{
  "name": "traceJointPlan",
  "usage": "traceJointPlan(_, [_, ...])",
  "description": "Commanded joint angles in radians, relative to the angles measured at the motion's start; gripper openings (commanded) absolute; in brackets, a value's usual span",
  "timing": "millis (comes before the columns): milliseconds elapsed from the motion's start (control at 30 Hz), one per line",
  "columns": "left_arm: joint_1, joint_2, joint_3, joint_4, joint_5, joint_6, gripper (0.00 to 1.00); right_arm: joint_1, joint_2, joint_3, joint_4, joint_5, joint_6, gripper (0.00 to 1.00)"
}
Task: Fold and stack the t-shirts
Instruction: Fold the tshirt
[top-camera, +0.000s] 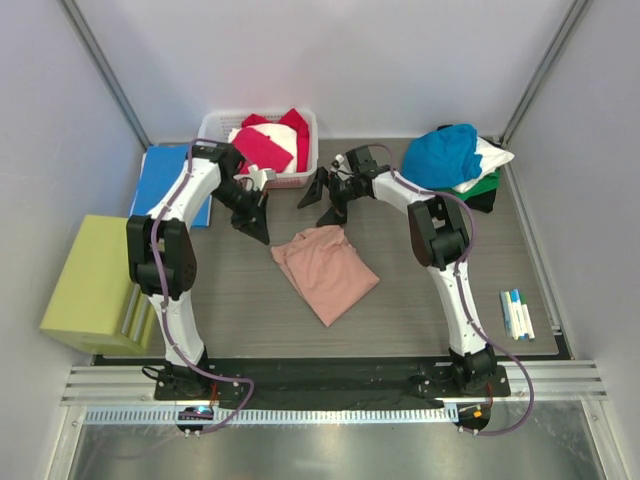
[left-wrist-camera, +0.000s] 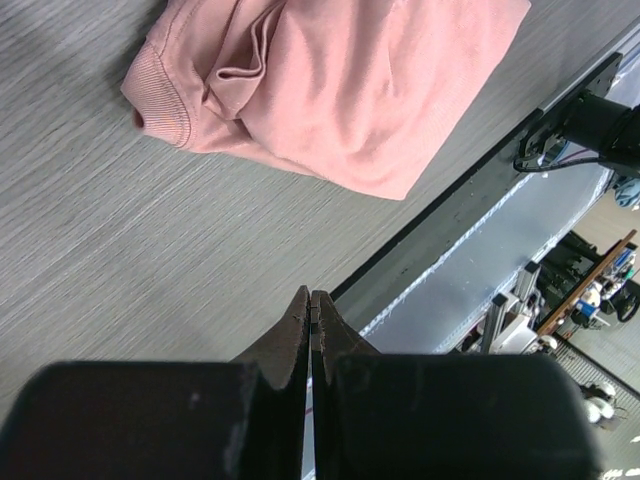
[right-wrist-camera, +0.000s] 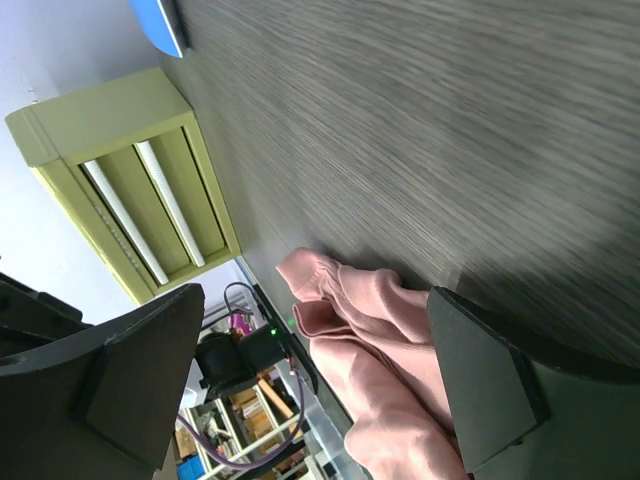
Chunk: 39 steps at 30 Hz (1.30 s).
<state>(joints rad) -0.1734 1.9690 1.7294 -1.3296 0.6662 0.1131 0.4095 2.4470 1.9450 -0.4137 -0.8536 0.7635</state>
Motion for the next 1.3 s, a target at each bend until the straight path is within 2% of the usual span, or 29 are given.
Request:
traceJointPlan(0, [-0.008,-0.050,-0.008,-0.112,-0.004,0.013,0.00,-0.026,-0.089,0.045,-0.013,-0.035,-0.007,1.00])
traceJointPlan(200, [-0.014,-0.044,-0.022,-0.100,0.001,0.010,0.00,-0.080,-0.307,-0.010,-0.046,-0.009,-0.046,1.00])
traceJointPlan(300, [-0.015,-0.047,-0.025,-0.092,0.006,0.008,0.00,-0.092,-0.364,-0.082,-0.066,0.016,-0.078,1.00])
traceJointPlan(500, [-0.015,-0.045,-0.037,-0.088,0.004,0.010,0.00,-0.094,-0.474,-0.319,-0.080,0.076,-0.116,1.00])
traceJointPlan(633, [-0.015,-0.038,-0.025,-0.086,0.006,0.007,0.00,-0.094,-0.519,-0.495,-0.027,0.099,-0.118,1.00])
traceJointPlan(767, [-0.017,-0.029,-0.005,-0.094,0.013,0.000,0.00,-0.094,-0.505,-0.538,0.003,0.099,-0.112,1.00])
traceJointPlan(1267, [-0.018,-0.027,-0.005,-0.085,0.007,-0.006,0.00,-0.063,-0.465,-0.509,0.015,0.084,-0.086,1.00])
